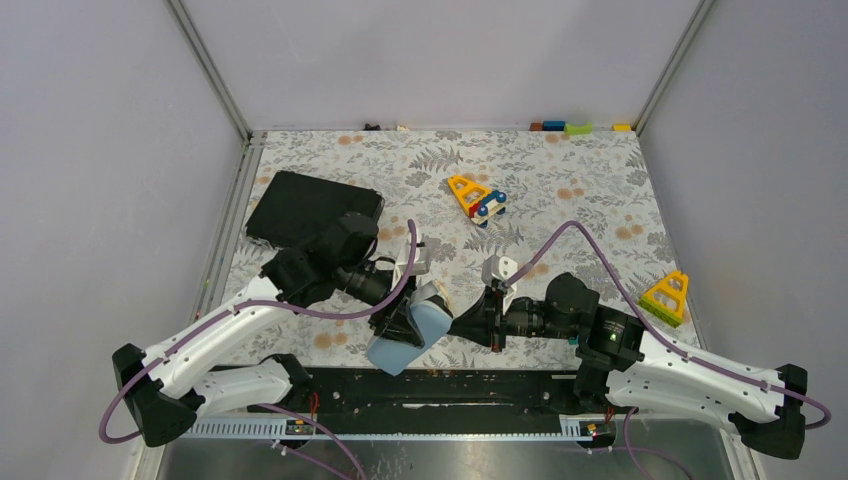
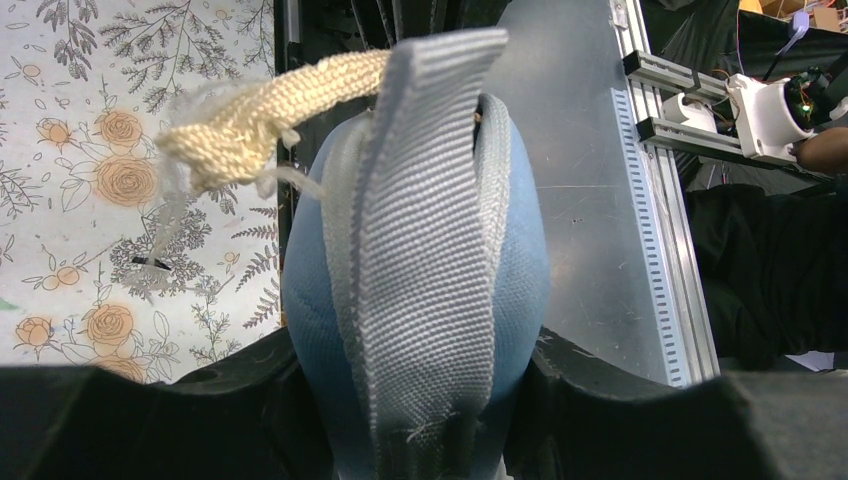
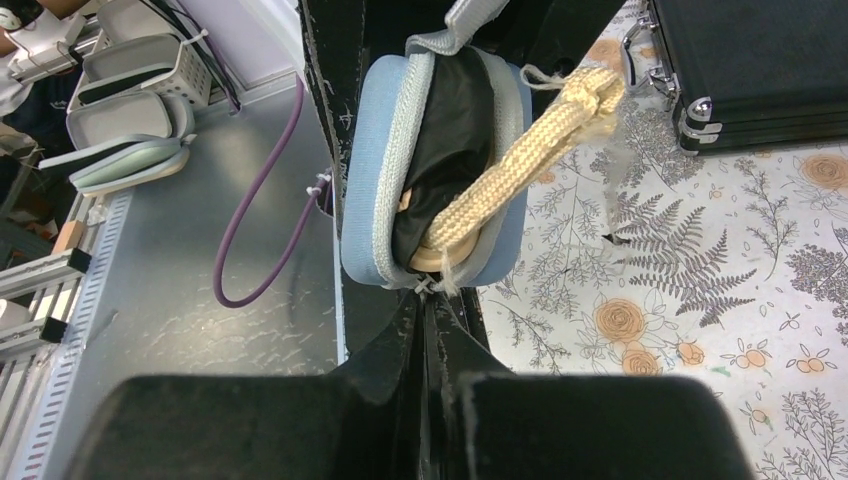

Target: Open the umbrella

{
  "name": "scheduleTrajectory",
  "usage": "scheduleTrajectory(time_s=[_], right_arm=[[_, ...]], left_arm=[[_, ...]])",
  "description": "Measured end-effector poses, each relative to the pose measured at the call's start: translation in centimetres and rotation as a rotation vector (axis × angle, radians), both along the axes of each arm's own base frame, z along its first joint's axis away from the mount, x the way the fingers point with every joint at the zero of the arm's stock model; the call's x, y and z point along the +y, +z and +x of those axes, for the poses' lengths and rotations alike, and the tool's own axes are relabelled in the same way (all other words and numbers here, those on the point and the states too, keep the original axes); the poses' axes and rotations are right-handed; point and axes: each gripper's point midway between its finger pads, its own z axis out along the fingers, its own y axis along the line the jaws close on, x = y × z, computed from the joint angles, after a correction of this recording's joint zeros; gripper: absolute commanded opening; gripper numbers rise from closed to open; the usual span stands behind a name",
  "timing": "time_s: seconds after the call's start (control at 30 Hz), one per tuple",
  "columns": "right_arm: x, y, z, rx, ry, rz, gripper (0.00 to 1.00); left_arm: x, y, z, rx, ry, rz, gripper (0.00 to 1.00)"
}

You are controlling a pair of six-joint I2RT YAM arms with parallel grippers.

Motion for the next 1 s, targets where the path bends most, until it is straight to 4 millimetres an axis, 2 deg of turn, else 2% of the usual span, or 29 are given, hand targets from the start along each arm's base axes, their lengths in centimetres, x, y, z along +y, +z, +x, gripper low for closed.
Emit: scheduleTrajectory(time_s=[0.43, 0.63, 0.73, 1.0], right_arm=[[0.0, -0.1, -0.1, -0.008, 0.011, -0.003, 0.00], [0.2, -0.4, -0.1, -0.006, 0.014, -0.015, 0.00], [0.3, -0.7, -0.2, 0.001, 0.027, -0.023, 0.00], [0.9, -1.4, -0.8, 0.026, 0.072, -0.048, 0.00]], left_arm=[[0.0, 0.0, 0.0, -0.001, 0.002, 0.001, 0.14], [0.1, -0.2, 0.2, -0.005, 0.012, 0.011, 0.07], [0.2, -0.4, 0.1, -0.005, 0.015, 0.013, 0.00], [0.8, -1.0, -0.2, -0.013, 0.030, 0.022, 0.00]])
